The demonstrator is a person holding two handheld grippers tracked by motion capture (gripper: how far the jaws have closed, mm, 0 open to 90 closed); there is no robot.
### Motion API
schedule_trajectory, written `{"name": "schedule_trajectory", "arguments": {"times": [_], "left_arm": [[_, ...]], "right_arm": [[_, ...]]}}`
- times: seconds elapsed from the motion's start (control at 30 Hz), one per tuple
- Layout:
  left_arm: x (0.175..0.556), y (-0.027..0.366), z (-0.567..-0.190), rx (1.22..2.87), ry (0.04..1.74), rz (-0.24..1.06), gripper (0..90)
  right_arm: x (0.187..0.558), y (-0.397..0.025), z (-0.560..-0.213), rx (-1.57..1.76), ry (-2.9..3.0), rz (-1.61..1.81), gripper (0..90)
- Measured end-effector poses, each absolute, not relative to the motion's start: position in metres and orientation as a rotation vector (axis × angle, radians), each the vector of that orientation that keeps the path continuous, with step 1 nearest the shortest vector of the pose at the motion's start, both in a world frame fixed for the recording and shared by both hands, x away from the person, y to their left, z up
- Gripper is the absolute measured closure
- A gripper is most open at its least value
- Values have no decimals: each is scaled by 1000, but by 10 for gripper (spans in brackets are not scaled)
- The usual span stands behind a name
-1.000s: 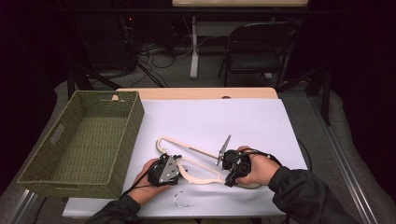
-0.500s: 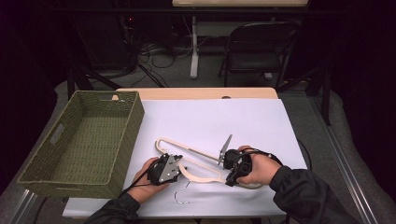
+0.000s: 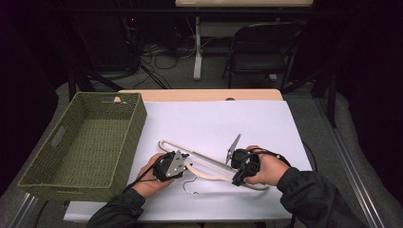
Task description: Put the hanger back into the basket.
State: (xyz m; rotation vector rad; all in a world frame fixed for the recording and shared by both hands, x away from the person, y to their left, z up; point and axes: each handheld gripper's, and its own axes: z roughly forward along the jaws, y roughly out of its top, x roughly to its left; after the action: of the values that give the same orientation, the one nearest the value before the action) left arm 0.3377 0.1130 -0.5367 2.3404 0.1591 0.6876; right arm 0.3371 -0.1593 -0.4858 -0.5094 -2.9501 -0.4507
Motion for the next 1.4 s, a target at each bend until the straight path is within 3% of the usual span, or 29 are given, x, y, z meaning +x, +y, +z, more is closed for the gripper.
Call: {"name": "schedule_trajectory", "arguments": {"times": [0.5, 0.9, 1.13, 1.4], "left_arm": [[358, 94, -525, 2380, 56, 713, 732], [365, 87, -519, 2418, -7, 795, 782], [367, 85, -508, 2435, -3, 846, 868], [373, 92, -495, 2401, 125, 884, 870]], "right_arm": [[342, -202, -460, -731, -2985, -670, 732], [338, -218, -452, -781, -3023, -698, 733], [337, -221, -451, -802, -3037, -745, 733], [335, -224, -454, -809, -3047, -718, 728]]}}
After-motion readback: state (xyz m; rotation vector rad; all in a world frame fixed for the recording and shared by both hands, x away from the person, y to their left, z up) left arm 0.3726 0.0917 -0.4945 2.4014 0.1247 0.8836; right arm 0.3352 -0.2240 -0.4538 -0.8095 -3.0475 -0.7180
